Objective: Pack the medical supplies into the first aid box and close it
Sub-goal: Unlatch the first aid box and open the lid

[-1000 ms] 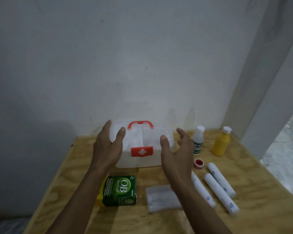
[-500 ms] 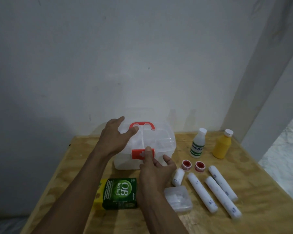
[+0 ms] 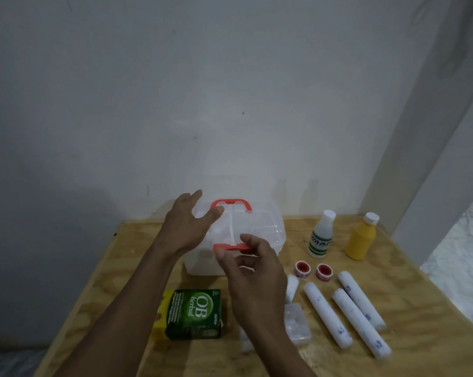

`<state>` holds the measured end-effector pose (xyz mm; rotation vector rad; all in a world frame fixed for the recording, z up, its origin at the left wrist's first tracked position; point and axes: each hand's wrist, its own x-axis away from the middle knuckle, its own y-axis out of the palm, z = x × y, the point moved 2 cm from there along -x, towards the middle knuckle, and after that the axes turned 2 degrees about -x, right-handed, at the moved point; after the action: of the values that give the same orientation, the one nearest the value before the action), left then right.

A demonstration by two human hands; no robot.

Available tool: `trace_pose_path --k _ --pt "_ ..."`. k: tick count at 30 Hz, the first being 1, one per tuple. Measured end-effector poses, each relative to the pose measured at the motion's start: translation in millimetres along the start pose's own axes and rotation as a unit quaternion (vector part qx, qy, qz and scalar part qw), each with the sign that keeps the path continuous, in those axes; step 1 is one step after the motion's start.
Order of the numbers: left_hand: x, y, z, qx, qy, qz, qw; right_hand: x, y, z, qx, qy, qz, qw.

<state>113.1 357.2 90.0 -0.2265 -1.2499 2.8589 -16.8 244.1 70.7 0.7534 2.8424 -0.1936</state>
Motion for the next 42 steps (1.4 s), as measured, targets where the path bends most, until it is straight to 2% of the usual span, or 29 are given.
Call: trace_pose_path --k 3,7,9,13,17,22,28,32,42 --pt "1.0 0.1 0.2 -0.004 0.001 0.0 1.0 -11.7 -16.7 2.9 0.152 -0.15 -0.058 0.975" --pt "3.0 0.6 -0.3 -0.018 0.005 0.005 1.0 -40.7 -31.8 1.6 0.364 -0.335 -0.023 0.869" --pt "4.6 0.1 -1.8 -0.019 0.008 0.008 1.0 -55.5 -35.6 1.3 0.38 -0.369 -0.032 0.848" --pt "10.1 1.0 -1.8 -0.008 0.014 0.034 0.999 -70.9 -34.4 3.0 0.336 -0.362 -0.12 0.861" --pt "20.3 2.8 -5.7 0.046 0.011 0.075 0.996 -72.1 -33.9 3.7 0.305 -0.355 -0.148 0.871" --pt "32.7 1.7 -11.1 0.129 0.002 0.115 0.985 -77.1 -32.8 -6.8 0.285 -0.344 -0.156 0.881" --pt "39.3 -2.1 -17.1 0.18 -0.016 0.097 0.979 -96.8 -29.7 -44.8 0.271 -0.33 -0.132 0.894" --pt "42.2 2.4 -18.5 0.159 -0.012 0.082 0.984 -122.6 -21.4 -65.1 0.237 -0.303 -0.116 0.916" --pt "42.8 13.5 -23.8 0.026 0.027 0.032 0.999 -173.1 0.6 -92.8 0.233 -0.284 -0.08 0.927"
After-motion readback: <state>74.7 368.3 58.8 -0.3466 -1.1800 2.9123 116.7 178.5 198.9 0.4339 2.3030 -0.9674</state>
